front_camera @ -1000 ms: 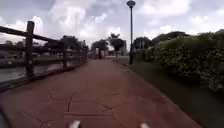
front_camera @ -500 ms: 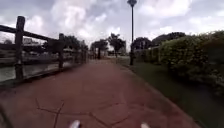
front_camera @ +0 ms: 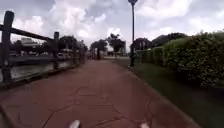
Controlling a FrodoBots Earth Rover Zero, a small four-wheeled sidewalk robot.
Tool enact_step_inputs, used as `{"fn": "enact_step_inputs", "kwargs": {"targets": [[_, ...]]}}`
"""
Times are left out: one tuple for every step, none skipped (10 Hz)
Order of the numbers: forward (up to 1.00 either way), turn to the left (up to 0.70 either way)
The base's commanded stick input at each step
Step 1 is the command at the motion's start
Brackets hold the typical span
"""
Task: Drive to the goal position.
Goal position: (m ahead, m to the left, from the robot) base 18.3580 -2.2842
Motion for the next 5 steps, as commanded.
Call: {"fn": "enact_step_inputs", "kwargs": {"targets": [[0.7, 0.0], [0.7, 0.0], [0.7, 0.0], [0.7, 0.0], [0.7, 0.0]]}}
